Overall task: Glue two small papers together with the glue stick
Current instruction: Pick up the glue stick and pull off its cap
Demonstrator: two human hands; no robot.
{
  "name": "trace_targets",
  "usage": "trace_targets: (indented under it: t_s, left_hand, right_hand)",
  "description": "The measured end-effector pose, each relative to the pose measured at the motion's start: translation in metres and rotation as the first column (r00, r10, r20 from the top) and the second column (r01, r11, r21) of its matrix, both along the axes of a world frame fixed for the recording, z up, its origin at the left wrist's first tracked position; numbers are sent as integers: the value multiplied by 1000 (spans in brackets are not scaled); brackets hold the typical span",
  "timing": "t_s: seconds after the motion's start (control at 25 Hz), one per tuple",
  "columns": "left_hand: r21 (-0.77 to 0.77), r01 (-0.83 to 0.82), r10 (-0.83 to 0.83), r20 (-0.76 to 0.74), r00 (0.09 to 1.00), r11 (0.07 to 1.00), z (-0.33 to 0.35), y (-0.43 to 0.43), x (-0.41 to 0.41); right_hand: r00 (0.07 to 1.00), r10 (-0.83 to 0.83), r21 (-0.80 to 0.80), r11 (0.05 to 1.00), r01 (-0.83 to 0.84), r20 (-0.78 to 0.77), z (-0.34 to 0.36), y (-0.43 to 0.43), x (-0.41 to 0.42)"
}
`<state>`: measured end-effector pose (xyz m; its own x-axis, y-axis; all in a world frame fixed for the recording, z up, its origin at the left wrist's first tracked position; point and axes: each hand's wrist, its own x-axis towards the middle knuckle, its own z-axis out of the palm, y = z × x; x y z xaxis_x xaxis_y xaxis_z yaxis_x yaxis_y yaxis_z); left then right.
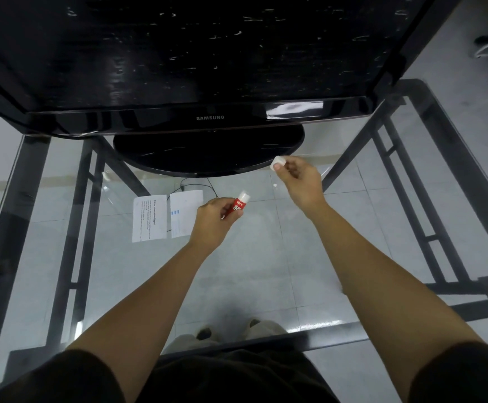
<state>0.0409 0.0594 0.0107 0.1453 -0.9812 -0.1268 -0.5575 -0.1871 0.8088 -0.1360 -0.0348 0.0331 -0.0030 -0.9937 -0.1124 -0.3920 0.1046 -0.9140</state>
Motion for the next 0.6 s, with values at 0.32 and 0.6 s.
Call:
trace_targets:
  t_s: [0.32,0.6]
  left_hand:
    - [-20,16,-16,25,1000,1000,4,-2,13]
    - [-17,2,-1,27,1000,1000,3,-5,16]
  right_hand:
    - [969,100,53,994,-91,-227,-50,-2,4]
    - [905,170,41,985,-167,-389,-67,-4,10]
